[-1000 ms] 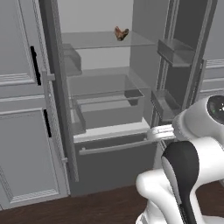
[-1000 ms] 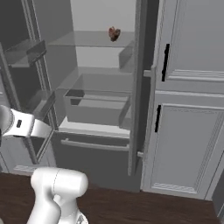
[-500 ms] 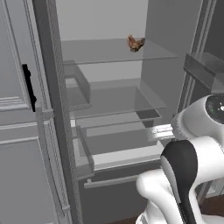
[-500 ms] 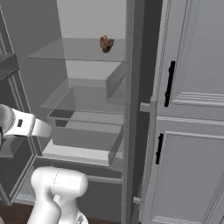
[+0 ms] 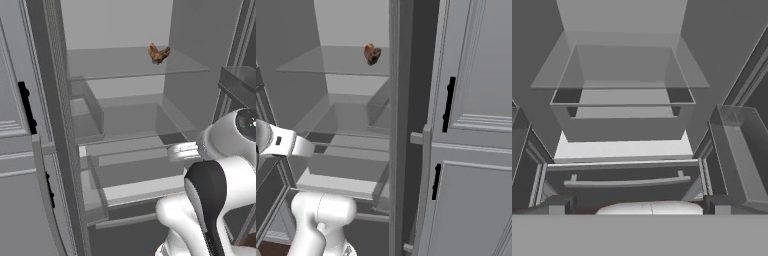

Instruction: Place one squash and one steak in each tupperware on the nearby counter, to pack two identical lunches.

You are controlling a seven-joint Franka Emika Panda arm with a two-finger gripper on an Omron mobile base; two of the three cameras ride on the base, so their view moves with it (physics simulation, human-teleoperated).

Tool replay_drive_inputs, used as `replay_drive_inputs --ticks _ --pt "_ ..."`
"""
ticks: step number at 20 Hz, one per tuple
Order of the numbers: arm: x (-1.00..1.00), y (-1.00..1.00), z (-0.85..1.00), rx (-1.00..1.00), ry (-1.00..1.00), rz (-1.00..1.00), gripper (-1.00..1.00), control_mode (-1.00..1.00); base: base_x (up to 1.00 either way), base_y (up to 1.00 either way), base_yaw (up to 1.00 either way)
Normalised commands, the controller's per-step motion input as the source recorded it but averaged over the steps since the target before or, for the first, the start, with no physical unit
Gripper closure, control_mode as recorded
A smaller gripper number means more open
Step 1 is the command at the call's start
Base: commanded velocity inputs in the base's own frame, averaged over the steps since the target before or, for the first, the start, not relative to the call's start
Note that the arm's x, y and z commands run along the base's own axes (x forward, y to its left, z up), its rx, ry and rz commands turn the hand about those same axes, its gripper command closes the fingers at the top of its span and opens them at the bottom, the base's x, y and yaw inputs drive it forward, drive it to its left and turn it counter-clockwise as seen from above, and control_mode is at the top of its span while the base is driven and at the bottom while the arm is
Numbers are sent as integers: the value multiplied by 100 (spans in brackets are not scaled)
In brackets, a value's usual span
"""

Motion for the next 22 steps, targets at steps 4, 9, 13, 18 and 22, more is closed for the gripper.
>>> replay_drive_inputs --ticks 4,9,13,18,22 --pt "0 0 0 0 0 0 -100 100 46 -19 0" --pt "19 -14 0 0 -8 0 -100 -100 9 -2 0" --pt "42 -13 11 0 -22 0 -100 -100 0 0 0" --pt "61 0 47 1 -4 0 -100 -100 0 0 0" --pt "10 -1 80 1 0 0 -100 -100 0 0 0"
